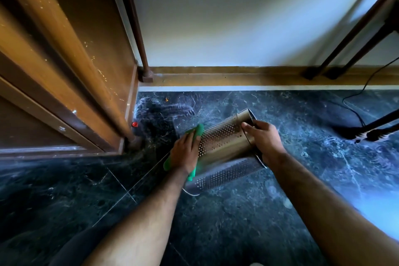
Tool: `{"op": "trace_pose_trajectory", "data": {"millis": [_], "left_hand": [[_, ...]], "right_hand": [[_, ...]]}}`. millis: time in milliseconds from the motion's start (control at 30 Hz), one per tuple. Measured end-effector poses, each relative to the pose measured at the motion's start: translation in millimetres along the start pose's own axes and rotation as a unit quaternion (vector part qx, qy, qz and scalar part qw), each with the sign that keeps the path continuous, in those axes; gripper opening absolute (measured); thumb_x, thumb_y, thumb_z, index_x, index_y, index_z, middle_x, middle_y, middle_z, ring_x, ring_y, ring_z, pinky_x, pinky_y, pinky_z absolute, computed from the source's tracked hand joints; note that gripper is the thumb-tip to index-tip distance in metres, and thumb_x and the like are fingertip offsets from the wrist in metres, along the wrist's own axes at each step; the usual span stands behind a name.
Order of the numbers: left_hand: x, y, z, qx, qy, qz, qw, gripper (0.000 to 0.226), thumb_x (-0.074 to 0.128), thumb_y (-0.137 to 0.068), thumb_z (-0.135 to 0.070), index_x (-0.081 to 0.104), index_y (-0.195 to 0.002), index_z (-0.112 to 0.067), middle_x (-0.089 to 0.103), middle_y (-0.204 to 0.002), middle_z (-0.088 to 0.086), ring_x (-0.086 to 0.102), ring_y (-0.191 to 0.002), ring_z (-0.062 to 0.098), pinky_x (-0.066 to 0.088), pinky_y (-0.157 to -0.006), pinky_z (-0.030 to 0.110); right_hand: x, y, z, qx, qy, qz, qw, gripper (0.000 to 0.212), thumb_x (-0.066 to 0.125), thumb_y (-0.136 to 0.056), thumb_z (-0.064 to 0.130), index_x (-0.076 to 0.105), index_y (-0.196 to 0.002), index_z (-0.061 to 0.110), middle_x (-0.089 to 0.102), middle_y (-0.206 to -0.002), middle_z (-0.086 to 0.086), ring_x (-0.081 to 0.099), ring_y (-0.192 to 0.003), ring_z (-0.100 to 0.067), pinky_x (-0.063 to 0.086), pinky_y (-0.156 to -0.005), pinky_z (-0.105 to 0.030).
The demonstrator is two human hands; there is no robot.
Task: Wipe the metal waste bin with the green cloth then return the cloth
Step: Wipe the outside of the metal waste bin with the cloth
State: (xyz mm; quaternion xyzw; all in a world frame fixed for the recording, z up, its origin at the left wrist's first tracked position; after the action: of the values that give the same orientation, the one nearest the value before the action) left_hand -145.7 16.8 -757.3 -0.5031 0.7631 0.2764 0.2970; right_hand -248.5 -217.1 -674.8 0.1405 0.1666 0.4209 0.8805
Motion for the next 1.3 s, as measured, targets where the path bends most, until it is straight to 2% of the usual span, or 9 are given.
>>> {"op": "trace_pose_trajectory", "data": {"millis": [100,233,433,600,667,767,967,1133,1300], "left_hand": [[-7,-29,-22,-0.064,0.038,0.046,0.996,0.062,0.02,-0.097,-0.068,0.048,-0.144,-0.038,0.059,-0.145,0.003,0.059,-0.128,0.032,0.048,-0.107,0.044],[-22,-57,-106,-0.011,0.114,0.004,0.993,0.059,0.025,-0.096,-0.069,0.06,-0.131,-0.036,0.07,-0.092,-0.012,0.067,-0.072,0.011,0.05,-0.058,0.025],[-29,-23,-136,0.168,0.111,-0.062,0.978,0.051,0.044,-0.101,-0.039,0.047,-0.148,-0.018,0.054,-0.149,0.008,0.055,-0.13,0.026,0.047,-0.107,0.038],[4,18,-17,0.059,-0.081,-0.014,0.995,0.055,0.034,-0.105,-0.041,0.033,-0.156,-0.018,0.039,-0.16,0.008,0.042,-0.142,0.025,0.03,-0.117,0.035],[1,17,11,0.01,-0.036,-0.016,0.999,0.053,0.04,-0.104,-0.036,0.039,-0.153,-0.015,0.044,-0.156,0.014,0.044,-0.141,0.031,0.03,-0.118,0.039],[-6,-3,7,-0.025,0.041,0.004,0.999,0.049,0.038,-0.103,-0.042,0.046,-0.149,-0.025,0.05,-0.153,0.008,0.05,-0.137,0.032,0.038,-0.115,0.041],[-32,-47,-104,0.005,0.184,-0.016,0.983,0.049,0.04,-0.094,-0.061,0.058,-0.132,-0.037,0.072,-0.122,-0.002,0.066,-0.077,0.002,0.044,-0.053,0.015],[-33,-21,-131,0.163,0.164,-0.008,0.973,0.048,0.046,-0.1,-0.042,0.052,-0.144,-0.024,0.06,-0.142,0.004,0.062,-0.119,0.017,0.052,-0.098,0.031],[-11,3,-24,0.051,0.02,-0.017,0.998,0.048,0.047,-0.102,-0.033,0.051,-0.144,-0.009,0.053,-0.147,0.018,0.049,-0.133,0.035,0.037,-0.112,0.041]], "right_hand": [[19,4,11,-0.024,0.022,0.066,0.997,0.011,0.079,-0.081,0.024,0.079,-0.091,0.018,0.08,-0.082,-0.006,0.073,-0.072,-0.022,0.059,-0.072,-0.038],[38,13,26,-0.082,0.051,0.153,0.983,0.005,0.077,-0.086,0.015,0.075,-0.081,0.016,0.076,-0.073,0.001,0.067,-0.065,-0.009,0.054,-0.063,-0.021],[38,26,27,-0.07,0.025,0.228,0.971,0.022,0.064,-0.086,-0.014,0.07,-0.1,0.003,0.077,-0.079,0.003,0.07,-0.069,-0.006,0.056,-0.067,-0.019],[7,5,22,0.013,0.044,-0.005,0.999,0.016,0.079,-0.083,0.024,0.078,-0.089,0.01,0.07,-0.071,-0.002,0.064,-0.063,-0.017,0.058,-0.061,-0.036],[5,4,14,0.041,0.026,-0.023,0.999,0.014,0.078,-0.084,0.021,0.079,-0.092,0.01,0.067,-0.073,-0.006,0.06,-0.067,-0.024,0.059,-0.068,-0.05],[20,12,16,0.02,-0.025,0.021,0.999,0.006,0.076,-0.085,0.014,0.078,-0.079,0.014,0.068,-0.057,0.004,0.062,-0.05,-0.015,0.055,-0.05,-0.031],[46,24,19,-0.049,0.025,0.196,0.979,0.011,0.073,-0.087,0.003,0.074,-0.086,0.014,0.078,-0.076,-0.002,0.07,-0.061,-0.011,0.055,-0.054,-0.022],[42,23,23,-0.044,0.01,0.176,0.983,0.01,0.073,-0.085,0.008,0.077,-0.087,0.017,0.078,-0.075,0.001,0.07,-0.06,-0.01,0.054,-0.053,-0.021],[18,11,17,0.013,-0.021,-0.013,1.0,0.008,0.072,-0.09,0.024,0.078,-0.085,0.022,0.076,-0.065,0.007,0.068,-0.048,-0.004,0.05,-0.041,-0.018]]}}
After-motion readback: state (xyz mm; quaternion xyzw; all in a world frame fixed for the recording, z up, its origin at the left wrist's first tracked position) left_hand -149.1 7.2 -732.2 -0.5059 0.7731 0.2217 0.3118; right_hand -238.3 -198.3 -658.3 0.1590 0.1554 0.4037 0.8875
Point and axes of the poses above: each hand's wrist, its own y-axis away from the middle knuckle, its own x-axis out of the palm, z = x × y, the point moved 8 cm from there along -y, towards the middle knuckle
